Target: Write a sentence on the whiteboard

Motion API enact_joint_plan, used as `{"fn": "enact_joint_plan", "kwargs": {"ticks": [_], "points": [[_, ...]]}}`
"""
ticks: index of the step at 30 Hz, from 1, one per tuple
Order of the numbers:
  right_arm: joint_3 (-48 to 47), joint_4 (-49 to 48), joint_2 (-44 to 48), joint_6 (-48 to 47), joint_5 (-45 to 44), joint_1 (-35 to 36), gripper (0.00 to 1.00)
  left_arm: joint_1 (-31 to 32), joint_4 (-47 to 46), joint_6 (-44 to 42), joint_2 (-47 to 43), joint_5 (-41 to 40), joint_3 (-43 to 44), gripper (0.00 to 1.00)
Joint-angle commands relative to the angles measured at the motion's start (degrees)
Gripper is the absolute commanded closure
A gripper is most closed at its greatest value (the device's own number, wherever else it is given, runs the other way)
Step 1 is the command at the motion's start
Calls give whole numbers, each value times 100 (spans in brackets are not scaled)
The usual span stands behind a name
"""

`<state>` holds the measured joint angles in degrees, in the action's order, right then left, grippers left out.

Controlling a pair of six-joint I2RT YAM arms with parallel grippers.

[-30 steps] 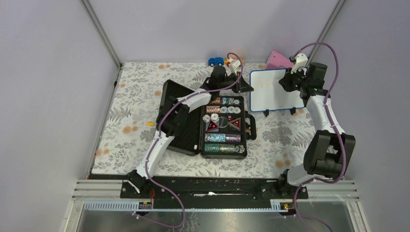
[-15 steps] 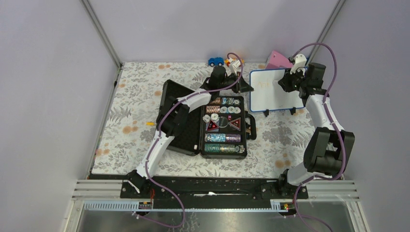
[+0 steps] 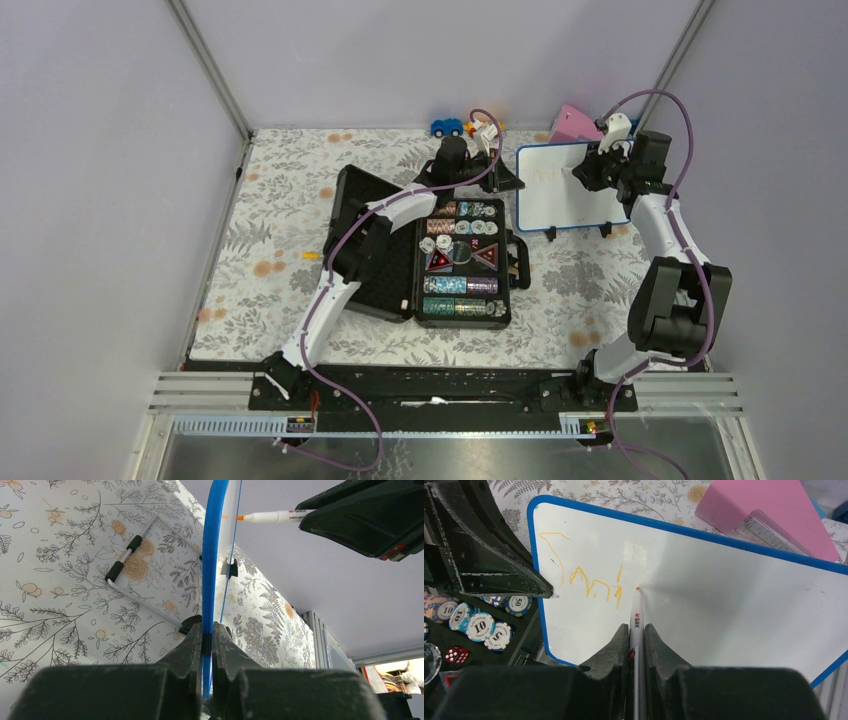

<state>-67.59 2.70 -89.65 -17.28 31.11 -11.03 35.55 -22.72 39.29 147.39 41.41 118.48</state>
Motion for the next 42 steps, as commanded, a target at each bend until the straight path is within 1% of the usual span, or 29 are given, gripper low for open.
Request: {"fn": "enact_joint_plan", "kwargs": {"ticks": [1, 4, 11, 21, 35, 37, 42], "points": [[-239, -215, -89, 31, 64, 4, 100, 40, 31, -81, -79, 120, -51, 100], [-281, -444, -128, 68, 80, 8, 100, 41, 31, -77, -80, 122, -54, 100], [-402, -433, -155, 180, 261, 4, 100, 40, 31, -88, -75, 122, -68, 100], [-516, -367, -297, 106, 176, 4, 100, 40, 14, -64, -65, 122, -51, 100], [-89, -305, -133, -123, 184, 4, 100, 40, 13, -59, -54, 110, -38, 100], [-5, -130, -80, -152, 197, 4, 100, 40, 13, -55, -60, 120, -43, 100], [205, -86, 70, -226, 173, 4, 100, 39, 31, -73, -70, 109, -46, 100]]}}
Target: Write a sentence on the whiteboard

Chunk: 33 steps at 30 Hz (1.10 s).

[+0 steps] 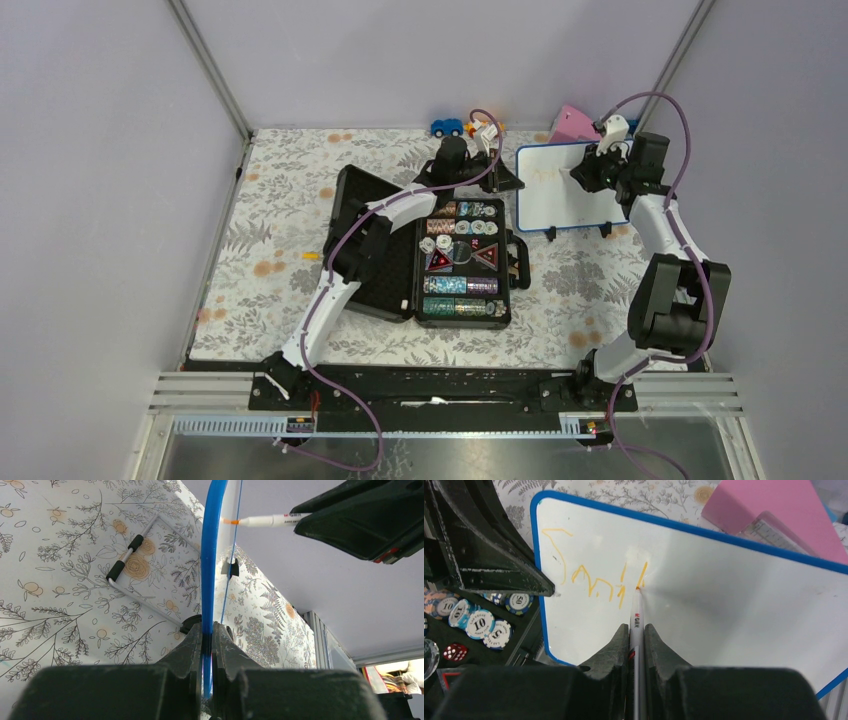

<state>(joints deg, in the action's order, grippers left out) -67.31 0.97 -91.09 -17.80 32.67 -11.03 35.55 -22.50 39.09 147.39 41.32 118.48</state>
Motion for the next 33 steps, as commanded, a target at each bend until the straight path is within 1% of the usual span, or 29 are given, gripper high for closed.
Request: {"fn": "enact_joint_plan", "kwargs": {"ticks": [1, 10, 17, 20, 26, 29, 33], "points": [[211, 94, 236, -193, -3, 4, 100, 40, 9, -52, -71, 120, -47, 100], [376, 215, 396, -370, -114, 4, 100, 35, -9, -35, -79, 122, -75, 100], [191, 323, 467, -455, -290, -78, 100, 40, -30, -20, -82, 114, -71, 100], [21, 357, 449, -418, -217, -97, 100, 40, -40, -16, -80, 121, -70, 100], [-176, 409, 587, -93, 253, -93, 100, 40, -50, 1, -82, 127, -61, 100], [-255, 455, 686, -63, 253, -93, 100, 40, -65, 27, -71, 126, -56, 100], [-284, 575, 651, -248, 36, -93, 100, 47, -87, 54, -70, 128, -47, 100]]}}
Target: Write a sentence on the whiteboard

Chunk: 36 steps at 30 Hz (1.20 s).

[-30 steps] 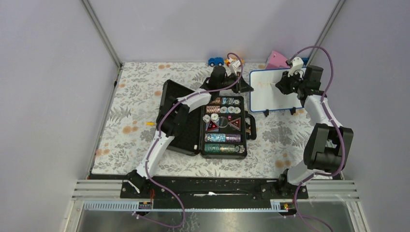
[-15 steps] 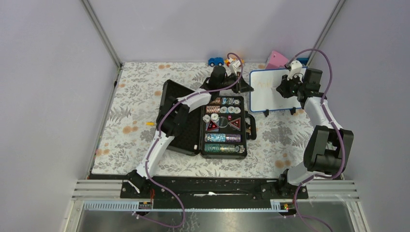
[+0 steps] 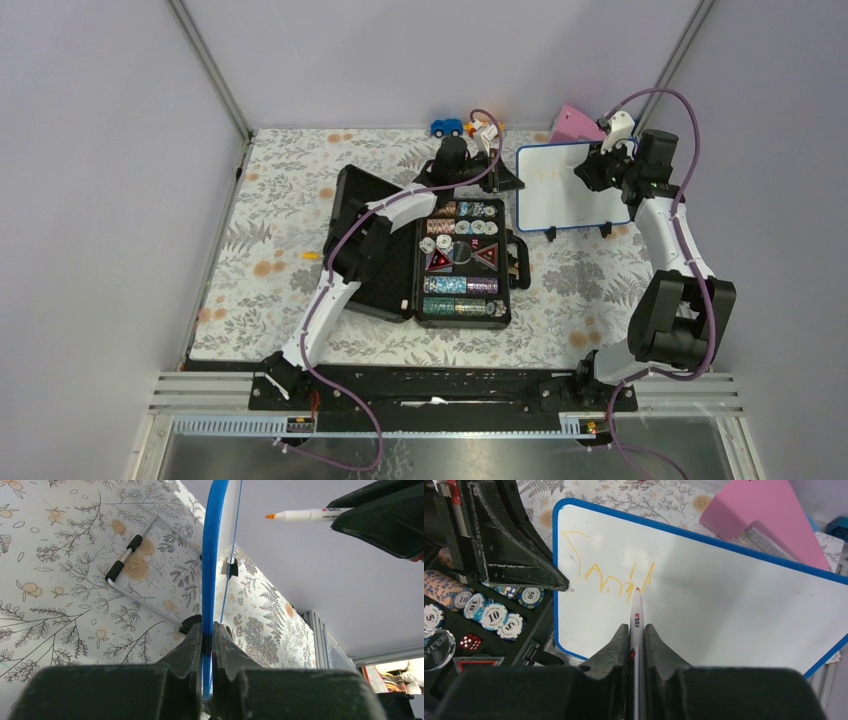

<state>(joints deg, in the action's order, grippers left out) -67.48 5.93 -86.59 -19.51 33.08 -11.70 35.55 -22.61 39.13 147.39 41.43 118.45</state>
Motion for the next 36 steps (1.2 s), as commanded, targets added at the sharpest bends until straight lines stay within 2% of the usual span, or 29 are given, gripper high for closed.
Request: {"fn": "enact_joint_plan", "kwargs": {"ticks": [1, 36], "points": [[-253, 92, 179, -128, -64, -25, 100, 48, -81, 50, -79, 112, -44, 100], [-324, -65, -447, -343, -477, -34, 100, 48, -86, 41, -62, 150, -52, 100]]}}
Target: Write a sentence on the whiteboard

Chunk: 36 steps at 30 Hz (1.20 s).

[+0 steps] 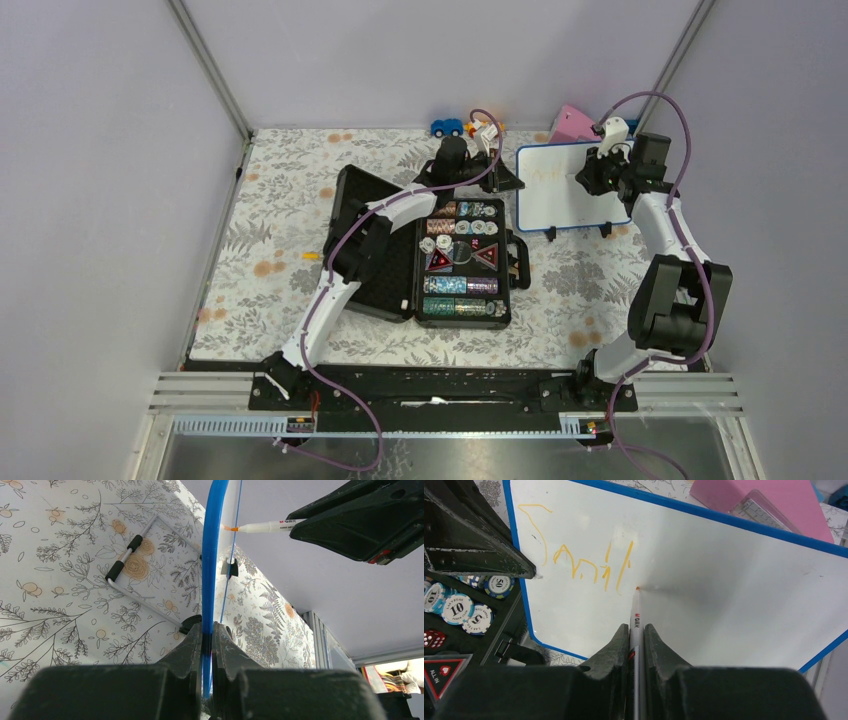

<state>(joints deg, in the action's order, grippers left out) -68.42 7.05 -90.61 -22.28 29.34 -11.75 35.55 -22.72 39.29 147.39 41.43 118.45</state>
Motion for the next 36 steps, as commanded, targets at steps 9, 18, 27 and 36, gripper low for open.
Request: {"fn": "enact_joint_plan", "kwargs": {"ticks": [9, 18, 27, 36], "points": [[-367, -182, -177, -103, -227, -29, 100, 41, -92, 35, -67, 146, -68, 100], [-440, -163, -164, -172, -290, -82, 100, 40, -92, 33, -62, 155, -55, 100], [-693, -103, -294, -21, -7, -74, 100, 40, -92, 26, -63, 155, -51, 100], [-684, -82, -335, 62, 142, -9, 100, 40, -110, 53, -44, 155, -31, 100]]}}
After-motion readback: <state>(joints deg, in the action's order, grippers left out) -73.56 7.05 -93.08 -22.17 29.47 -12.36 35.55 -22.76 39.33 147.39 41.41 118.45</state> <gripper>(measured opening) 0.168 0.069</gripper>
